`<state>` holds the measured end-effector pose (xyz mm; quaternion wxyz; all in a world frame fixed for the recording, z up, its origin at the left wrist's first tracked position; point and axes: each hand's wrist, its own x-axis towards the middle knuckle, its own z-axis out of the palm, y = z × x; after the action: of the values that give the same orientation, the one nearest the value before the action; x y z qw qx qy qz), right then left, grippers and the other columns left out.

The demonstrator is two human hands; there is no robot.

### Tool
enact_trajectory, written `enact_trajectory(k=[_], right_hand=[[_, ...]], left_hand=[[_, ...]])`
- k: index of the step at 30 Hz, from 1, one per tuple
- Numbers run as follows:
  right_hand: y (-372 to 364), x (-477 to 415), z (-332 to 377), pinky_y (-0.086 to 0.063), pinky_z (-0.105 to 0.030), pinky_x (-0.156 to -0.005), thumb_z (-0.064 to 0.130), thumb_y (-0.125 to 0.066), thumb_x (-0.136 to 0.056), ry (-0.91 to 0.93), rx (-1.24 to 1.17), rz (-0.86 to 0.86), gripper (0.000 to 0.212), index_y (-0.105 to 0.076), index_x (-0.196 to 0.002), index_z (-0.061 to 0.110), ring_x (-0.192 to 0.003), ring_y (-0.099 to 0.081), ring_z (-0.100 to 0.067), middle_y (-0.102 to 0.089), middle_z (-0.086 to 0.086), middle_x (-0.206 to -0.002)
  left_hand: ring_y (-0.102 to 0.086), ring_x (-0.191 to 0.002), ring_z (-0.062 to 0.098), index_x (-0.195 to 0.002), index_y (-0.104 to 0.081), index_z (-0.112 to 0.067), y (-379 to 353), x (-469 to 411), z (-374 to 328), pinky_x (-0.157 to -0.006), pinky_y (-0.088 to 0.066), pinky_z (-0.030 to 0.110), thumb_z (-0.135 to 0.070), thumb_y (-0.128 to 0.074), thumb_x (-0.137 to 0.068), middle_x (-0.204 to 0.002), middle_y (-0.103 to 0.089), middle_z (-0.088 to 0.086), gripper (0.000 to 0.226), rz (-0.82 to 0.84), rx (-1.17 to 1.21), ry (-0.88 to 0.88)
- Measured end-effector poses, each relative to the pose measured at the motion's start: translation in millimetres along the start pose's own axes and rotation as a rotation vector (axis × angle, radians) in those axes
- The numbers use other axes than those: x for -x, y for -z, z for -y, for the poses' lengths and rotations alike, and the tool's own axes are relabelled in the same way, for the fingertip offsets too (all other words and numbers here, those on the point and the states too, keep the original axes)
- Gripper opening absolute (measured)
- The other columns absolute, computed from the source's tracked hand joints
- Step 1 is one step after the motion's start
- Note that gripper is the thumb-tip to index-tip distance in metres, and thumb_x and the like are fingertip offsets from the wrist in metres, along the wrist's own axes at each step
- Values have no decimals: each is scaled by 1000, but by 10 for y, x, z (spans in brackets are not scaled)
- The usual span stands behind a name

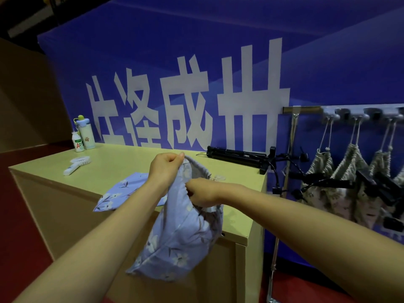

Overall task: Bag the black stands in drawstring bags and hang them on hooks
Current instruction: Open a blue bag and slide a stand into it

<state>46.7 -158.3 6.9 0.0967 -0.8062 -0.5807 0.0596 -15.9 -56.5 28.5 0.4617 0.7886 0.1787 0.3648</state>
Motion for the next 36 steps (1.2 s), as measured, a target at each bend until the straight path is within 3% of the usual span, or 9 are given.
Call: enact_trajectory(k=[3,6,11,15,19,23,26,30,36], right_hand=[[106,40,-116,-30,-32,-58,7,-45,-91,19,-112,-155,28,-45,-64,5,-59,-37,-19,-45,-12,-65],[231,78,-322,-49,-36,-69,15,-48,-93,-20,-350,-453,26,-64,-80,0,-73,-63,-25,-67,-13,-80],[152,36,-906,-51,-32,-68,19,-43,-98,-292,-679,-734,25,-63,-90,6,-73,-62,-18,-68,-10,-85],[-35,-80,-1446,-50,-36,-74,24,-42,-98,-449,-641,-733,25,-61,-92,10,-81,-63,-20,-67,-5,-88],[-113,-260,-1874,-47,-39,-79,31,-43,-98,-566,-490,-698,27,-56,-107,9,-90,-59,-24,-63,-8,-99],[-119,-533,-2255,-46,-41,-90,32,-47,-97,-639,-199,-603,40,-48,-129,7,-112,-55,-29,-56,-12,-126],[-75,-716,-2514,-42,-43,-93,31,-49,-95,-661,22,-551,38,-49,-126,10,-114,-54,-30,-56,-12,-125],[-41,-912,-2858,-27,-48,-111,27,-50,-94,-685,97,-463,42,-44,-132,11,-128,-43,-30,-50,-11,-134],[-84,-1106,-3018,-31,-46,-104,25,-51,-89,-752,259,-400,38,-47,-124,10,-122,-41,-35,-53,-14,-127]], left_hand=[[-24,-57,21,-49,-30,-16,-63,-113,64,-60,-27,35,-25,-52,-94,-52,-25,6,51,-33,1,18],[-17,-54,20,-49,-26,-17,-152,-195,184,-58,-20,32,-23,-53,-94,-52,-20,5,52,-64,41,50],[-19,-54,20,-51,-25,-19,-416,-255,425,-64,-24,35,-26,-51,-95,-54,-19,6,51,-50,37,126],[-31,-61,23,-53,-30,-19,-608,-376,636,-65,-28,35,-29,-51,-94,-57,-29,10,48,-15,56,218],[-44,-65,21,-56,-42,-13,-758,-510,859,-65,-35,31,-26,-53,-94,-67,-45,16,42,-31,219,387],[-30,-54,18,-57,-35,-15,-886,-646,1004,-53,-24,28,-25,-54,-94,-61,-32,8,43,-14,258,494],[-31,-56,19,-58,-35,-14,-940,-750,1067,-55,-25,29,-27,-55,-93,-62,-32,11,42,10,246,536],[-36,-64,20,-71,-44,-9,-988,-835,1117,-56,-26,29,-28,-54,-94,-73,-38,16,31,56,215,544],[-40,-68,22,-83,-48,-6,-1019,-920,1224,-53,-31,28,-26,-55,-93,-80,-42,18,23,95,223,562]])
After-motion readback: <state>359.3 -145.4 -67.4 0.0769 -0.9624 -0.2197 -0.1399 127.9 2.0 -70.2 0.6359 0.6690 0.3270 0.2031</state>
